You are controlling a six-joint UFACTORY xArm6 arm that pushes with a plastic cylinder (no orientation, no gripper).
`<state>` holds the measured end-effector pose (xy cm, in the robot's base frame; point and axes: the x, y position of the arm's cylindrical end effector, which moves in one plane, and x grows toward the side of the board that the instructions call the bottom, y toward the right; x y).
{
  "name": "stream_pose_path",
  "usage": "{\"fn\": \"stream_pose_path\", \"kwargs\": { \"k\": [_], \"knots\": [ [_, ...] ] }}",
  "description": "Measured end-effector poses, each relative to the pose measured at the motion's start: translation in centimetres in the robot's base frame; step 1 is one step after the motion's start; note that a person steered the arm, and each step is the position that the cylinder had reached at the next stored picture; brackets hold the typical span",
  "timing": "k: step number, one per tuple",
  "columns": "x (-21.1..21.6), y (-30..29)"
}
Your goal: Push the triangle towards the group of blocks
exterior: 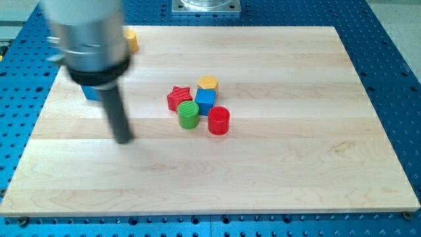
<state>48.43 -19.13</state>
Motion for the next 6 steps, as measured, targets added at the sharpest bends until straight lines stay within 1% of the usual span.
{"fn": "stream_pose_path", "kwargs": {
  "k": [1,2,3,4,5,6],
  "knots": [
    [-6.2,-2.4],
    [-9.9,-6.7],
    [-11.4,-2.9],
    [-12.9,5.2],
    [-14.8,1.5],
    [-15.6,8.8]
  ]
}}
